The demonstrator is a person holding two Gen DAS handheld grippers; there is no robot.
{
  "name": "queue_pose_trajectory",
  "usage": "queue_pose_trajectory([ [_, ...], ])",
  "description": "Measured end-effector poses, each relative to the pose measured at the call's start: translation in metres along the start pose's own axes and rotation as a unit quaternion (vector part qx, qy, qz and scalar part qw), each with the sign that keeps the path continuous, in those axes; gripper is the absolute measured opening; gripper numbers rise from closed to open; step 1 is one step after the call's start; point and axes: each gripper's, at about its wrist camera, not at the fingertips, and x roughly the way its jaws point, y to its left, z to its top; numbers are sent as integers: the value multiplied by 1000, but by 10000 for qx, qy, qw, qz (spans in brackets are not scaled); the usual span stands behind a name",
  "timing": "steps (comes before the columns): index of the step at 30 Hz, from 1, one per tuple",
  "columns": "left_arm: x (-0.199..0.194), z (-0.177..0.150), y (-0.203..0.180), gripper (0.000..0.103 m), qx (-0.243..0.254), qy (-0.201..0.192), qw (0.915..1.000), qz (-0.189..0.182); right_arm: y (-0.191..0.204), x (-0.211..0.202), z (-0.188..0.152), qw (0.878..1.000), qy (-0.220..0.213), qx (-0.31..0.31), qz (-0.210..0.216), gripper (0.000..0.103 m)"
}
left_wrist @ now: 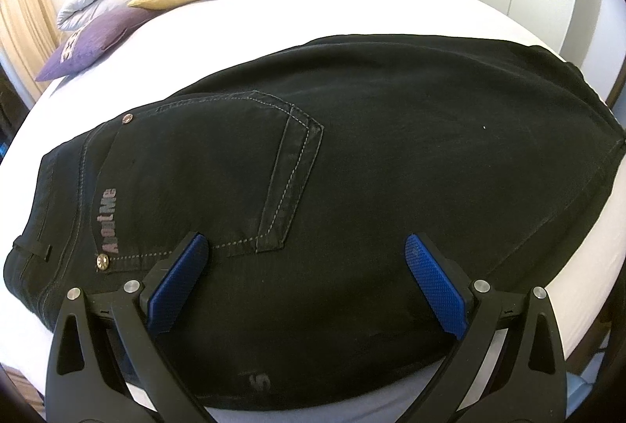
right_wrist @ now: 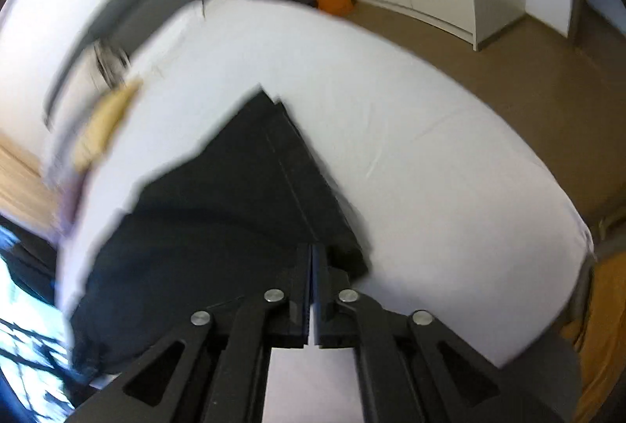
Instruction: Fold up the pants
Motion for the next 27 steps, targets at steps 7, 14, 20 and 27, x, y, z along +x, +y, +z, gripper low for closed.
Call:
queue_pose_trajectory([
  [7,-4,-3,-1,103,-101,50,9999,28,-16,8,2,9807,255,1407,1337,32],
  [14,-5,-7,-1,103,-127,47,9999,13,-7,42,-35,9624,628,2389,1130,32],
  [20,-5,-11,-2,103,-167,0,9999,17,-3,57,-37,9516,665,2630,1441,46],
  [27,-6,-12,0,103,-149,9,9999,-3,-12,61,-37,9511,605,2651,1467,4],
])
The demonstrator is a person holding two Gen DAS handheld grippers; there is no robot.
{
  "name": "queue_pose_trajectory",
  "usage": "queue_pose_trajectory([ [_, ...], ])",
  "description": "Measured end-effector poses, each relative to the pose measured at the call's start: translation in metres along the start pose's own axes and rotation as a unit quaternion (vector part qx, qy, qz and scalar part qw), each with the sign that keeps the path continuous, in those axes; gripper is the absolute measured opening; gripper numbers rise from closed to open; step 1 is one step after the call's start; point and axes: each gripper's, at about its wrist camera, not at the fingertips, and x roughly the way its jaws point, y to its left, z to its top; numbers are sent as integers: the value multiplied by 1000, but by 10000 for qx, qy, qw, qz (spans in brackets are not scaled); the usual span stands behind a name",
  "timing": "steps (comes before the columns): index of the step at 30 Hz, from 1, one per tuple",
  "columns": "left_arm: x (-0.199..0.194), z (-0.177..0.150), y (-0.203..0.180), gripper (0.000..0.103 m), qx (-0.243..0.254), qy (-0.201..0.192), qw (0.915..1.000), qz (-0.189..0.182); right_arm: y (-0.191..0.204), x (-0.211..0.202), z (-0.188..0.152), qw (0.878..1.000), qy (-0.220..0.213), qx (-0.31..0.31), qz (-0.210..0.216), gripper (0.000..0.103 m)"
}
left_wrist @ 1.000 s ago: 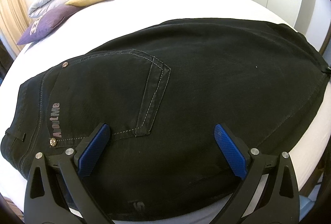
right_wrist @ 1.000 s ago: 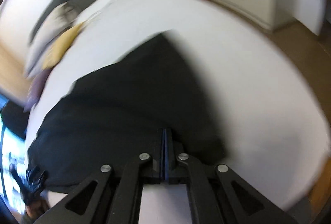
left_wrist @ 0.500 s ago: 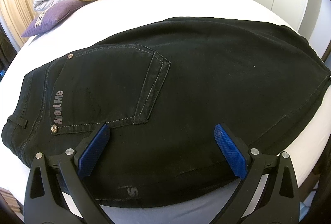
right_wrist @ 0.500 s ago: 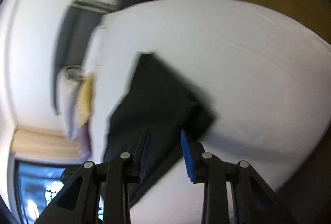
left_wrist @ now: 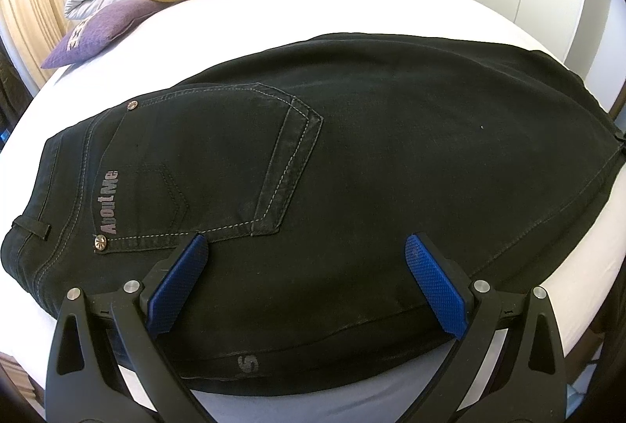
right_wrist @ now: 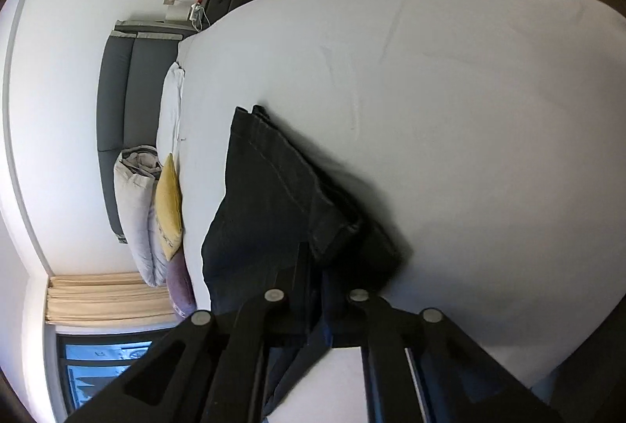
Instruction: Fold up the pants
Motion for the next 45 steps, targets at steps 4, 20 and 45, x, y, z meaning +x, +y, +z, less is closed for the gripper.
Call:
queue_pose_trajectory([
  [4,0,3,1,103,46,75,10000,-35,-4,-14,-4,9999,-164,-38,37,3],
  [20,-20,6,-2,103,248,-128,9996,-30,26,-51,3,9844,-713,-1147,-1130,29],
  [45,-48,37,63,103,-192,-533,9979,-301,152,109,-78,9416,973,-3222,-126,22],
])
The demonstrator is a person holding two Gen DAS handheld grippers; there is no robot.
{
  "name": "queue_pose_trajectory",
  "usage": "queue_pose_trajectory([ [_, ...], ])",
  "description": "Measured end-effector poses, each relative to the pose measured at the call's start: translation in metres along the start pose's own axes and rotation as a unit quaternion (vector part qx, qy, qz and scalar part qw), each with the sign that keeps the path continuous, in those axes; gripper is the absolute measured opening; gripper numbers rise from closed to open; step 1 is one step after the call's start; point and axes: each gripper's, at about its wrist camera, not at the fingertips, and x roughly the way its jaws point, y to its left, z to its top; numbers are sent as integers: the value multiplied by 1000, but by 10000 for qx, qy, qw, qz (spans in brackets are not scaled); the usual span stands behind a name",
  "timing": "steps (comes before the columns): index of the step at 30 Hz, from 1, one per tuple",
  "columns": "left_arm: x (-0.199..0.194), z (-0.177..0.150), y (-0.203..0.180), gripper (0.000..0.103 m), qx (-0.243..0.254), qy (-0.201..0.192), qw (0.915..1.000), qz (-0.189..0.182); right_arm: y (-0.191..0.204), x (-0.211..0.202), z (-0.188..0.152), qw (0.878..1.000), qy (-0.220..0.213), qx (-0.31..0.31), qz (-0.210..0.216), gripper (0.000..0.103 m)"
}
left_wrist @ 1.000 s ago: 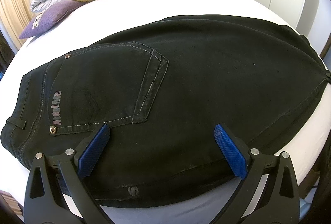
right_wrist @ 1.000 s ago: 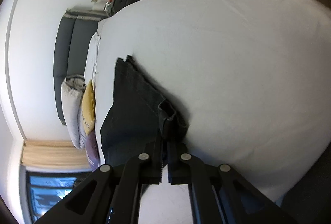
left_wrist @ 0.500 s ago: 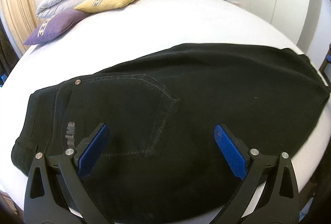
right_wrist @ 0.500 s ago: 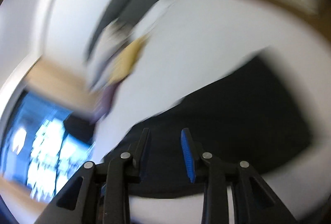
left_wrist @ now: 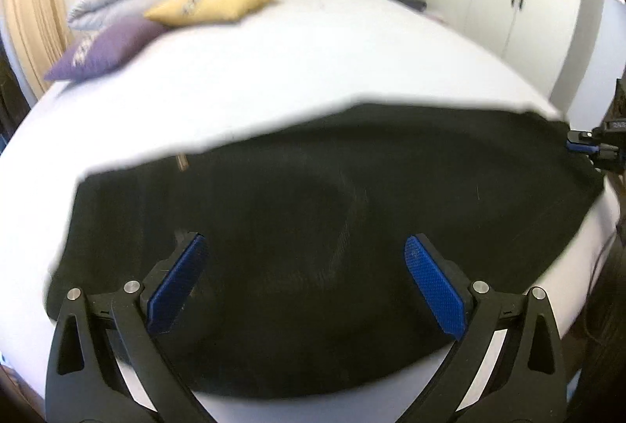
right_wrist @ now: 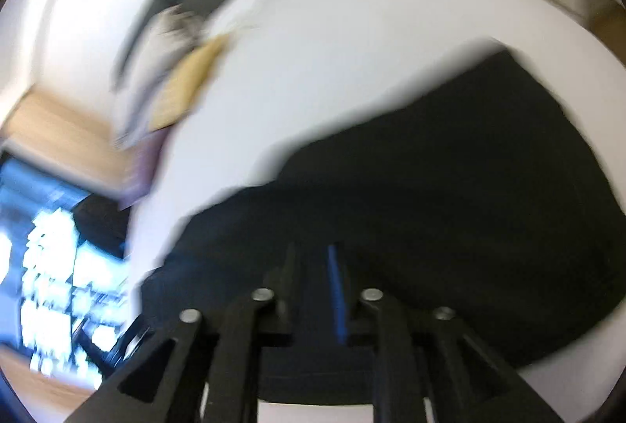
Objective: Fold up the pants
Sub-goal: 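Lift the jeans leg with the right tool toward the waistband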
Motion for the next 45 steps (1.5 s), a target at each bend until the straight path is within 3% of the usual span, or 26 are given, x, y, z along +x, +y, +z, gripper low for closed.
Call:
queue_pose_trajectory([
  [2,17,13,14,103,-74,41,9998,185,62,31,7,9950,391,-718,574,37],
  [5,49,12,37,102,-287,394,9976,484,136,95,2,9745,1180,-1315,1382,39],
  [8,59,-6,63,103,-669,557,9943,616,184,175,-11,9559,1960,-1448,1638,40],
  [11,56,-19,68,103,-718,563,9946,489,187,254,-19,9525,2465,-1063,1438,39],
  [12,55,-22,66,103,-650,568,9951,492,175,279,-16,9575,2520,-792,1158,33],
  [13,55,-23,67,103,-638,566,9952,477,167,294,-7,9596,2514,-583,1122,2],
  [15,54,-26,72,103,-715,507,9954,396,146,300,11,9667,2263,-204,1175,0],
  [16,54,-28,74,103,-739,468,9954,381,138,292,20,9740,1914,-49,1214,0],
  [18,51,-33,68,103,-719,369,9959,414,131,268,41,9914,1112,-111,688,6],
  [20,59,-30,61,103,-717,303,9960,439,124,254,53,9921,859,195,893,31],
  [22,62,-30,61,103,-720,264,9960,452,145,255,48,9857,993,92,1358,40],
  [25,60,-34,54,103,-687,263,9961,493,201,284,9,9695,1608,-417,1800,53],
  [26,59,-35,54,103,-697,259,9961,479,211,292,-3,9681,1735,-562,1720,53],
  [27,59,-36,53,103,-701,258,9961,469,215,304,-11,9711,1814,-669,1402,53],
  [28,60,-35,56,103,-704,260,9961,464,211,314,-15,9730,1852,-585,1248,39],
  [29,60,-35,55,103,-701,262,9961,467,198,319,-13,9737,1845,-388,1279,9],
  [30,59,-34,55,103,-703,255,9961,465,181,318,-5,9755,1814,-144,1237,0],
  [32,58,-36,58,103,-704,241,9961,466,141,300,8,9814,1471,307,1198,0],
  [35,59,-34,57,103,-699,234,9961,483,69,227,24,9914,534,724,946,0],
  [38,59,-35,56,103,-684,246,9961,506,-16,134,17,9873,-391,1359,725,0],
  [41,60,-34,55,103,-692,275,9959,517,-79,48,18,9749,-1379,1738,-194,0],
  [43,61,-31,53,103,-695,331,9954,571,-96,5,14,9603,-1755,2036,-747,8],
  [45,57,-26,47,103,-603,372,9945,774,-90,-7,17,9674,-1687,1841,-431,20],
])
